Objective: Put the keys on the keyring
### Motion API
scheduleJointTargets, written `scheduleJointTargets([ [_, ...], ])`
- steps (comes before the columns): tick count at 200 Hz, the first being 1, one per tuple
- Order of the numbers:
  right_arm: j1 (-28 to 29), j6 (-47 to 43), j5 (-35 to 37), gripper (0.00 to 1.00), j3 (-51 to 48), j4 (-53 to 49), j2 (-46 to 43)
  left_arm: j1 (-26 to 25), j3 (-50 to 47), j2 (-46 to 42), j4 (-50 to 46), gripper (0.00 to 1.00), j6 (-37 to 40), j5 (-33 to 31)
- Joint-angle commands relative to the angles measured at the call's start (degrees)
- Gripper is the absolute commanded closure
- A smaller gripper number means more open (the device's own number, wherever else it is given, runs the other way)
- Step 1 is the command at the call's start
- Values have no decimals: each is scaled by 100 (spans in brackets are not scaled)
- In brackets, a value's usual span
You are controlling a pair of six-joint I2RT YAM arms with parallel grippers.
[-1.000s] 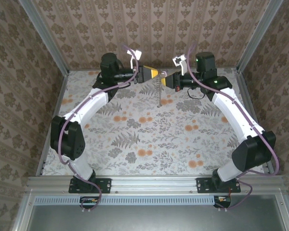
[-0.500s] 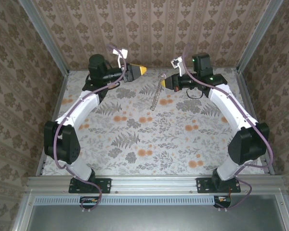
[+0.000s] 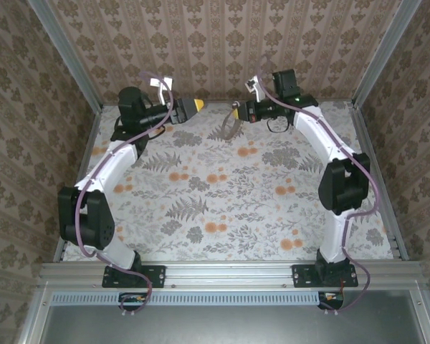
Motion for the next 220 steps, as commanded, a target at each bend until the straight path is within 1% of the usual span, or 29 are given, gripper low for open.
scheduleJointTargets([
  [1,-40,-126,-148,100,645,-286,392,68,-16,-243,-194,0,211,-33],
  [21,-56,-73,-220,100,916,-301,718,89,-8,-237,-236,0,211,-39],
  [39,-47,62,-350,100,807,-91,885,95,-4,-235,-233,0,214,-50],
  [51,-21,216,-412,100,512,282,904,93,-13,-218,-231,0,196,-56],
  [79,27,604,-465,100,-531,1239,665,86,-82,-224,-162,0,140,-77],
  [99,47,771,-493,100,-1111,1653,459,51,-117,-208,-131,0,140,-99],
  [178,219,942,-396,100,-2899,2439,-308,-165,-127,-128,-59,0,131,-189],
  [220,397,929,-346,100,-3456,2469,-555,-247,-136,-111,-5,0,117,-209],
])
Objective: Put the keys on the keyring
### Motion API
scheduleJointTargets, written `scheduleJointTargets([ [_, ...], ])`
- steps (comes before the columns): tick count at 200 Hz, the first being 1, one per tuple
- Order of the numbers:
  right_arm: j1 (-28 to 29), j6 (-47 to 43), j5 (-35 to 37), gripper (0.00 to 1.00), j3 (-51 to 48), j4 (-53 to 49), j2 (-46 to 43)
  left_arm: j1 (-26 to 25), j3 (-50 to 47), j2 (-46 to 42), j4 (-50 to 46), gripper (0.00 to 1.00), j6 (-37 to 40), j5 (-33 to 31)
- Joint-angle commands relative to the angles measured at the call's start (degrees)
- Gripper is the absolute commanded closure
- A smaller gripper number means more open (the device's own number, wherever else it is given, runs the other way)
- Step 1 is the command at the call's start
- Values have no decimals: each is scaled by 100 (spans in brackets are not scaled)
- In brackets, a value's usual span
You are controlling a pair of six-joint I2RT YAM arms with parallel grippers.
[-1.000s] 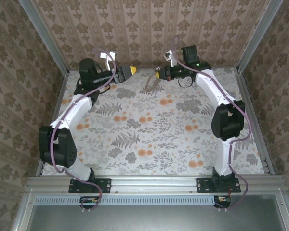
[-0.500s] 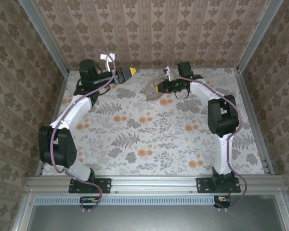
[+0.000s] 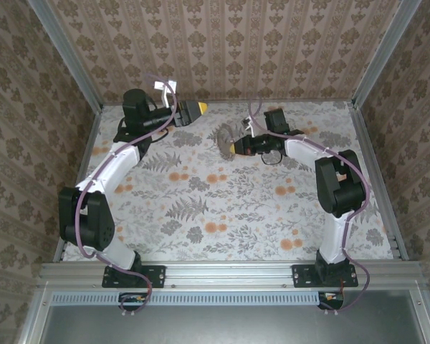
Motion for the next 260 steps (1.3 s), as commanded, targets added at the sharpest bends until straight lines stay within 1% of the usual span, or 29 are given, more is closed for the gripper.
scheduleJointTargets([
  [1,116,15,-53,100,-265,170,-267,-66,-42,-78,186,0,43,-19],
  [55,391,15,62,100,-771,234,-310,-115,-106,-80,266,0,2,0],
  [105,439,153,101,100,-1184,367,-510,-115,-166,-120,336,0,-22,21],
  [168,572,341,159,100,-1900,686,-532,-124,-299,-112,416,0,-28,58],
  [179,577,386,183,94,-2086,741,-613,-123,-313,-116,418,0,-29,61],
  [187,576,401,194,85,-2215,774,-700,-123,-313,-122,415,0,-33,74],
  [194,577,397,208,76,-2340,770,-803,-124,-322,-130,409,0,-21,71],
  [206,577,329,292,67,-2532,676,-1038,-123,-327,-131,404,0,-9,78],
  [226,561,224,439,59,-2872,473,-1485,-124,-336,-137,372,0,-3,80],
  [260,355,263,626,54,-3372,356,-2311,-123,-366,-209,314,0,48,69],
])
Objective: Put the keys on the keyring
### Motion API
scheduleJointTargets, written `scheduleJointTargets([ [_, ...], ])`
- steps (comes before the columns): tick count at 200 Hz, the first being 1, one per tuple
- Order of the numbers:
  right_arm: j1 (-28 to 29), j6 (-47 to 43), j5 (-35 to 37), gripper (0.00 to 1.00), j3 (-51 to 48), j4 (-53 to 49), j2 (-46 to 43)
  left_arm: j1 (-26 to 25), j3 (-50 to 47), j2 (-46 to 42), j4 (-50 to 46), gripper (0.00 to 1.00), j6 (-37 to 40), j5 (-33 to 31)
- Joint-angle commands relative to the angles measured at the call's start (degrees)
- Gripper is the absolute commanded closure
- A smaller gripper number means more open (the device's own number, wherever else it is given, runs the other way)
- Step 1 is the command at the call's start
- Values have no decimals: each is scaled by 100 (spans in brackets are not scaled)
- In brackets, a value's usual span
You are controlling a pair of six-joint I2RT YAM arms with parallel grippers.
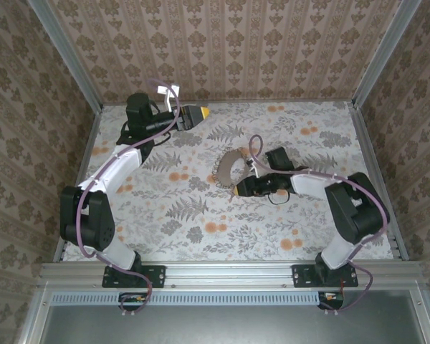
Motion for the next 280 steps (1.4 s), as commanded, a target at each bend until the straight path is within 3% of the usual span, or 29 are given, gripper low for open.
scheduleJointTargets([
  [1,-175,-28,204,54,-278,-193,-582,-43,-82,-214,94,0,55,74],
  [51,-575,63,540,35,-172,-565,-1794,-41,-237,-481,-46,0,275,-89],
  [70,-759,61,822,13,12,-759,-2188,-38,-289,-721,-524,0,693,-441],
  [74,-803,60,921,3,48,-793,-2267,-40,-306,-788,-696,0,832,-616],
  [77,-835,63,988,1,78,-828,-2324,-38,-320,-849,-820,0,926,-764],
  [100,-1106,45,1688,0,253,-977,-2705,-34,-720,-1426,-1286,0,1617,-2102],
  [125,-1302,66,2769,0,277,-836,-2938,-42,-1566,-2177,-937,0,2507,-3557],
  [164,-1364,88,5160,1,-317,433,-3160,211,-2394,-2910,-1047,0,3705,-6145],
  [195,-1458,-557,6501,0,-655,1194,-2960,1321,-3221,-3324,-452,0,3705,-6287],
  [211,-1637,-649,6676,0,-748,1346,-2789,1690,-3475,-3298,-409,0,3781,-6330],
  [251,-1881,-807,7115,0,-1252,2153,-2198,1814,-4123,-2803,-96,0,3843,-6296],
  [280,-1901,-1061,6708,0,-1957,3743,-1630,1796,-4819,-2103,1544,0,3749,-6270],
])
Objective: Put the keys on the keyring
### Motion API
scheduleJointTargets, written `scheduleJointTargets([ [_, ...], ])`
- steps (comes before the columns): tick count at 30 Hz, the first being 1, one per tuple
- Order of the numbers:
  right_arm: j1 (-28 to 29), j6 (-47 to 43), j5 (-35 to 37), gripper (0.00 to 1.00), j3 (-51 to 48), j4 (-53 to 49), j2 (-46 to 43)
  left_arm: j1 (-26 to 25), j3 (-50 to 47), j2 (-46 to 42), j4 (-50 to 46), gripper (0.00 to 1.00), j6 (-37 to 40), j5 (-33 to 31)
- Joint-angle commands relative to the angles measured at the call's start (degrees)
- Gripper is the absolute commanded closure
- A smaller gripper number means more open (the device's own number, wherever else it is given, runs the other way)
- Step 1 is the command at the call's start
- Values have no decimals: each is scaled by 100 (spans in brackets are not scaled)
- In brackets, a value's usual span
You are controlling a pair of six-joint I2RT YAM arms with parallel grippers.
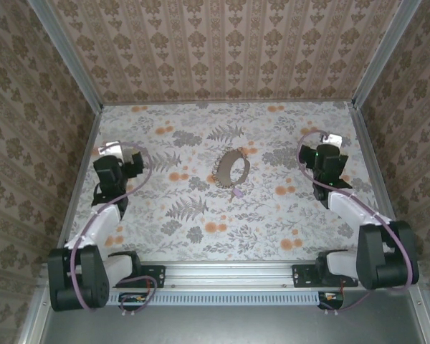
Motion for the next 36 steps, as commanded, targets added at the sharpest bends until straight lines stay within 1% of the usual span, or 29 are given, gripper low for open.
scheduleJointTargets([
  [1,-17,-325,-29,0,-530,1523,403,3,-471,454,1458,0,78,-48],
  [2,-26,-365,-182,0,-709,1977,521,-3,-509,636,1695,0,178,-3],
  [4,-22,-582,-613,0,-1084,3063,1009,-42,-450,897,1739,0,243,41],
  [5,-24,-676,-940,0,-1097,2981,1013,-31,-517,1046,1977,0,277,142],
  [6,-26,-758,-1184,0,-1141,3143,1110,-35,-599,1222,2236,0,310,236],
  [7,-26,-896,-1435,0,-1285,3765,1394,-35,-713,1452,2631,0,354,310],
  [8,-26,-965,-1652,0,-1353,4017,1480,-62,-802,1647,2968,0,391,368],
  [10,-67,-1077,-2108,0,-1204,3411,1291,-90,-911,2027,3501,0,425,403],
  [11,-83,-1109,-2256,0,-1116,3375,1370,-95,-910,2234,3718,0,472,435],
  [12,-145,-1073,-2360,0,-988,3105,1355,-104,-830,2340,3768,0,548,447],
  [13,-269,-937,-2482,0,-848,2832,1364,-103,-607,2230,3138,0,526,555],
  [14,-415,-805,-2606,0,-865,2913,1393,-124,-369,2233,2677,0,578,633],
  [15,-431,-787,-2562,0,-876,2899,1373,-187,-318,2291,2676,0,689,630],
  [19,-302,-815,-2191,0,-836,2827,1361,-210,-299,2262,2581,0,688,603],
  [21,-143,-891,-1826,0,-845,2827,1354,-219,-308,2265,2616,0,705,587],
  [26,-101,-919,-1798,0,-851,2848,1351,-243,-312,2261,2621,0,718,544],
  [29,-132,-901,-1850,0,-822,2788,1375,-319,-363,2253,2713,0,744,364],
  [33,-228,-839,-2029,0,-777,2726,1387,-267,-328,2259,2654,0,711,491],
  [36,-220,-857,-2030,0,-841,2796,1341,-249,-326,2261,2643,0,704,519],
])
